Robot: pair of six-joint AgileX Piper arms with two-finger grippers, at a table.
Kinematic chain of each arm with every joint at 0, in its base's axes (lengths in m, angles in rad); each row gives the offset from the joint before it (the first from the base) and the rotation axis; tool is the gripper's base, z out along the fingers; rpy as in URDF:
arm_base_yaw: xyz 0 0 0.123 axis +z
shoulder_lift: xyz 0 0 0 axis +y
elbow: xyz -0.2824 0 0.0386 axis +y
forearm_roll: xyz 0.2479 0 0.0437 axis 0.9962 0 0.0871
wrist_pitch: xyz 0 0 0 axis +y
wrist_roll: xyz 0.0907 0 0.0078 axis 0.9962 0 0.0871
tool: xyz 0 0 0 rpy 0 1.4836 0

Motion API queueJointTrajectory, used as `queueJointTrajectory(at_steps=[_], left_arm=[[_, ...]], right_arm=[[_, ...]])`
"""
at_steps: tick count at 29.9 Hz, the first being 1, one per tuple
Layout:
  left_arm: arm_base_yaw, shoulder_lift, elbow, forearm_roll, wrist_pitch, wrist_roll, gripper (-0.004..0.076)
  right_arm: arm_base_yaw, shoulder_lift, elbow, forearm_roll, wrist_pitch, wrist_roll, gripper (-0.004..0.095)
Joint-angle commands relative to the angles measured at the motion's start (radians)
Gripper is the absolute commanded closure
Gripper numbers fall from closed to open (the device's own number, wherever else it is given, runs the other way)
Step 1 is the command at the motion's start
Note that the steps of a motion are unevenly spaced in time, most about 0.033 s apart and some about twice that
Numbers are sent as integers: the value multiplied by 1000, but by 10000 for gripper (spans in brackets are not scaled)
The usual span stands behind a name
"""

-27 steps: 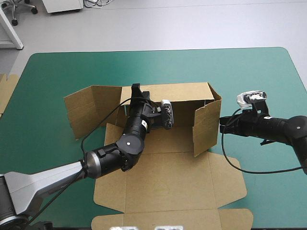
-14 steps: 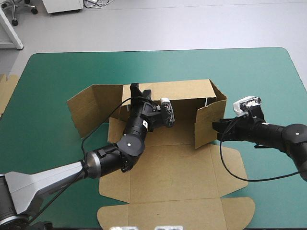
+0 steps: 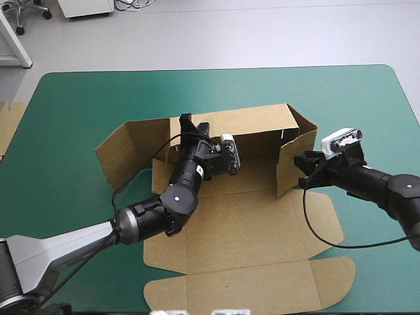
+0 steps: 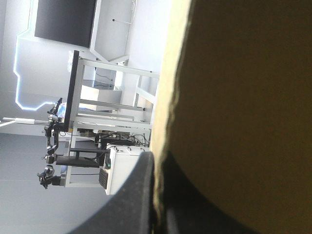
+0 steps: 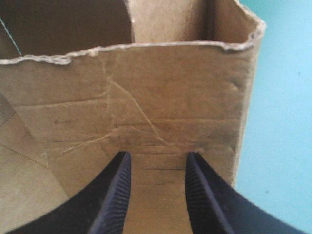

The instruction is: Fold the box

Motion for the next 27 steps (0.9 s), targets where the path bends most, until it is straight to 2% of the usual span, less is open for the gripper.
queueJointTrajectory(at_steps=[1,4,6,8,12,20,24,27], left_arm=[[-8,-43,-30,81,11,-10,734],[-8,-43,-30,81,11,-10,734],[-8,-43,-30,81,11,-10,734],[-8,-43,-30,81,10,-10,734],[-8,-43,-30,81,7,-12,734],[-8,-43,-30,81,9,-12,734],[-8,-43,-30,81,9,-12,734],[-8,-43,-30,81,9,-10,734]], right_arm=[[-3,-18,-26,71,-38,-88,551],[-3,-18,-26,66,-64,-120,549],[-3,-18,-26,65,-61,-123,514],[-3,-16,-26,84,-37,-123,466],[6,1,-26,139,37,-123,457],[201,13,-26,143,-41,-116,463],[242,4,-26,90,-49,-29,476],[242,-24,-26,-29,-52,77,506]])
